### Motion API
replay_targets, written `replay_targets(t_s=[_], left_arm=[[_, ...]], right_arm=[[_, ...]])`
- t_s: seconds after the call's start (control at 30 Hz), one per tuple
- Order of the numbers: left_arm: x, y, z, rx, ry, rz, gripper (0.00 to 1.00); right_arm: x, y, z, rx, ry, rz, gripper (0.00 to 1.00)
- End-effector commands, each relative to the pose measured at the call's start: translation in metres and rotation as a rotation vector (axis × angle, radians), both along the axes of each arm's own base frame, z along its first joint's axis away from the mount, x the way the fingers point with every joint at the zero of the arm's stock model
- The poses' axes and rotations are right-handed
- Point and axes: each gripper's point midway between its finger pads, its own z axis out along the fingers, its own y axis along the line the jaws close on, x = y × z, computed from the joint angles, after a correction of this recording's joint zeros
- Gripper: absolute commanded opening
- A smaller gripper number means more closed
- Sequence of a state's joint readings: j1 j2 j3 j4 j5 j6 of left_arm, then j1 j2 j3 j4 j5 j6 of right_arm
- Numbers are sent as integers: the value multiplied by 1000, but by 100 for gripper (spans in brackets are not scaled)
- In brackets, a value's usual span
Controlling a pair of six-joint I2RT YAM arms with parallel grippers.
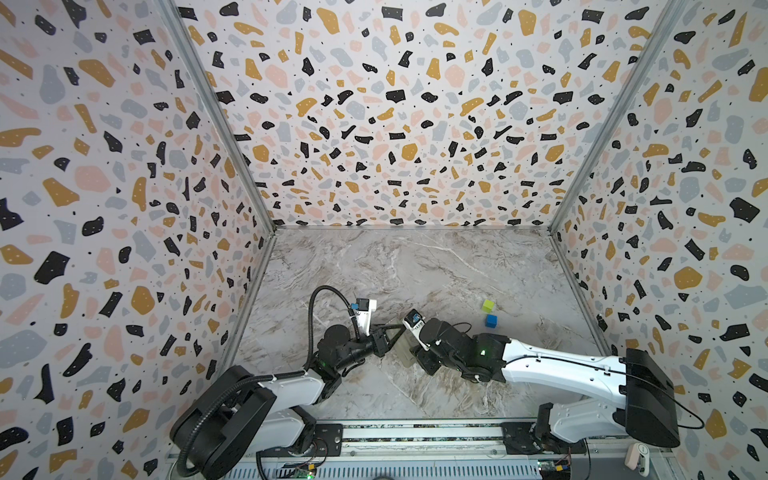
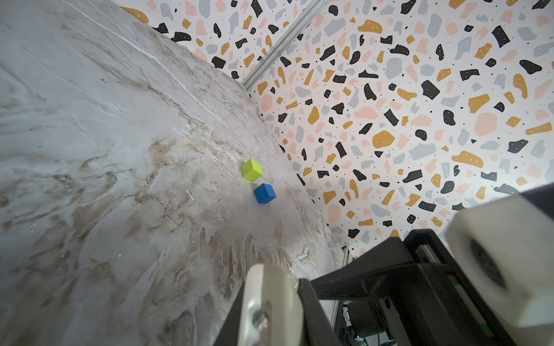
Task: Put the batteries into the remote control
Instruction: 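Open the right gripper and release the seated beige cover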
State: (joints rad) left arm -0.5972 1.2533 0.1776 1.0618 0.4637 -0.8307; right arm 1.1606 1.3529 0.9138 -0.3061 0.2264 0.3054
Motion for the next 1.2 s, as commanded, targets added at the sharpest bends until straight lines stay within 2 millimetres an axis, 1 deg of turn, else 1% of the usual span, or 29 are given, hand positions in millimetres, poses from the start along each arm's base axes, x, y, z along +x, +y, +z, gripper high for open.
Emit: replay_targets(t_s=[0.0,0.33,0.57,0.7,0.8,0.9,1.03,1.13,1.17], left_arm=[[1,-5,28,-50,-89,-16,0],[1,-5,29,-52,-93,-17,0],[-1,-5,32,-64,-101,-26,0],[-3,-5,34,-75,-100,-31,0],[-5,-4,37,-96,-98,-34,0],[-10,-3,47,-148,-83,-47,0],[-11,-2,61,-178,-84,-47,0],[-8,0,65,-151,-83,-24,0],[-7,1,65,-140,-82,-11,0]], right_arm=[[-1,1,-2,9,13,-2,49],[0,4,-9,4,22,7,49],[8,0,-16,-3,31,-13,48],[12,2,-19,-8,25,-9,48],[13,5,-20,-15,20,3,48],[14,5,-21,-23,11,9,47],[16,6,-17,-18,-9,12,48],[12,7,-5,2,-35,26,52],[9,9,2,19,-49,35,53]])
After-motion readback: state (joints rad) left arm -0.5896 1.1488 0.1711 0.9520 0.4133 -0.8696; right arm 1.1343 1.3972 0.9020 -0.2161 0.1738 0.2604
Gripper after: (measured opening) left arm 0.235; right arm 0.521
